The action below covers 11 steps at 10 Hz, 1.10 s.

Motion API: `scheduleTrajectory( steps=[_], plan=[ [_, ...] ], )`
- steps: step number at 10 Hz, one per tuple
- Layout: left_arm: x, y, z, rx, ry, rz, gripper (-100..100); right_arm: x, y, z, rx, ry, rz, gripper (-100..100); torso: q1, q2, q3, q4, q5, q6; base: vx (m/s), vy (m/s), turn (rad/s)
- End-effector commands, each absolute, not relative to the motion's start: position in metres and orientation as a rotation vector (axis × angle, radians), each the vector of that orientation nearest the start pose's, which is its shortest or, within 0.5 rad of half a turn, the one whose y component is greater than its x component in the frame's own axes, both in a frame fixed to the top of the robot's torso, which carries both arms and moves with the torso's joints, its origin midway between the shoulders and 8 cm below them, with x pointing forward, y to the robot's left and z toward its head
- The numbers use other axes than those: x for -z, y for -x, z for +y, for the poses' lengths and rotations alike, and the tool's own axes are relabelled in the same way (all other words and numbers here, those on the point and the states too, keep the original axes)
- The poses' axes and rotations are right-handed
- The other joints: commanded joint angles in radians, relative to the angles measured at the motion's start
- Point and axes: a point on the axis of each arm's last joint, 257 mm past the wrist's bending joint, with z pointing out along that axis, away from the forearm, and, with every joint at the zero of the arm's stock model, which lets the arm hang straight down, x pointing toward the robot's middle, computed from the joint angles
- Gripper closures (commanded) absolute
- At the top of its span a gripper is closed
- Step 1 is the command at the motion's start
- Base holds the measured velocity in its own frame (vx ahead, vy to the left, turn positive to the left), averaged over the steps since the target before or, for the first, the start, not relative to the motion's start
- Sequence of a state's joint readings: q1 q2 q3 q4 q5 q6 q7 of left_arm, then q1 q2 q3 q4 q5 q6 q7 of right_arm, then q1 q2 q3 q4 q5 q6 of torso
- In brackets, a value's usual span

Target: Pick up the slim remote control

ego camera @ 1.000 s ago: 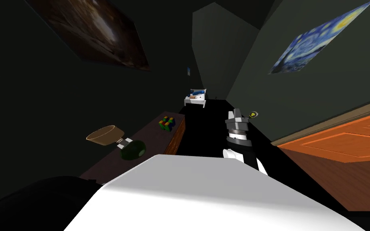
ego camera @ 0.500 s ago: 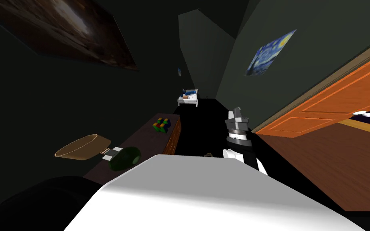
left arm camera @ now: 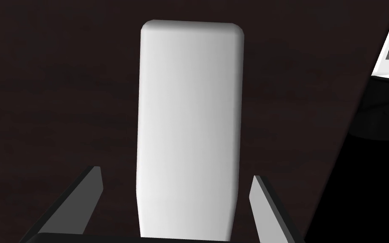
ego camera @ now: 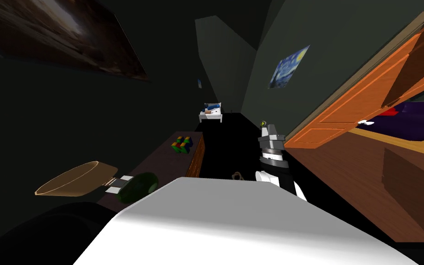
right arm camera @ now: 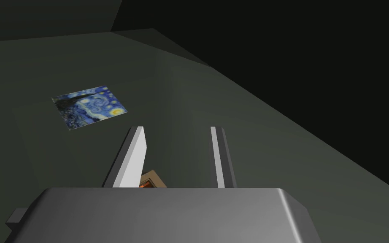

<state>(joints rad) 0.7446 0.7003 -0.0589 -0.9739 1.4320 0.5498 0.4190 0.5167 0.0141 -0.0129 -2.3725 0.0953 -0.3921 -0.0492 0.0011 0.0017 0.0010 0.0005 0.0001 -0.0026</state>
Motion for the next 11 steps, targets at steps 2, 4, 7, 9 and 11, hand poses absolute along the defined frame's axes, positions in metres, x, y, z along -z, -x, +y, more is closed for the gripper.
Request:
scheduleTrajectory(
  steps=[2, 4, 7, 9, 11],
  plan=[
    [0.565, 0.123, 0.51, -0.012, 3.138, 0.105, 100, -0.039, -0.343, -0.277, -1.255, -0.654, 0.659, 0, 0.001, -0.001, 0.0, 0.0, -0.001, 0.0, 0.0, 0.0, 0.0],
    [0.565, 0.123, 0.511, -0.013, 3.138, 0.105, 100, -0.039, -0.343, -0.277, -1.255, -0.654, 0.659, 0, 0.002, -0.001, -0.001, 0.0, 0.0, 0.0, 0.0, 0.0, 0.0],
    [0.563, 0.112, 0.519, -0.01, 3.134, 0.16, 100, -0.039, -0.343, -0.277, -1.255, -0.654, 0.659, 0, 0.002, -0.001, -0.001, 0.0, 0.0, 0.0, 0.012, -0.004, 0.102],
    [0.56, 0.086, 0.534, -0.007, 3.127, 0.285, 100, -0.039, -0.342, -0.277, -1.254, -0.655, 0.659, 0, 0.0, -0.005, -0.003, -0.001, 0.0, -0.002, 0.082, -0.038, 0.419],
    [0.559, 0.073, 0.541, -0.006, 3.122, 0.346, 100, -0.039, -0.342, -0.277, -1.254, -0.655, 0.659, 0, 0.0, -0.007, -0.004, -0.002, 0.0, -0.001, 0.075, -0.036, 0.217]
  ],
)
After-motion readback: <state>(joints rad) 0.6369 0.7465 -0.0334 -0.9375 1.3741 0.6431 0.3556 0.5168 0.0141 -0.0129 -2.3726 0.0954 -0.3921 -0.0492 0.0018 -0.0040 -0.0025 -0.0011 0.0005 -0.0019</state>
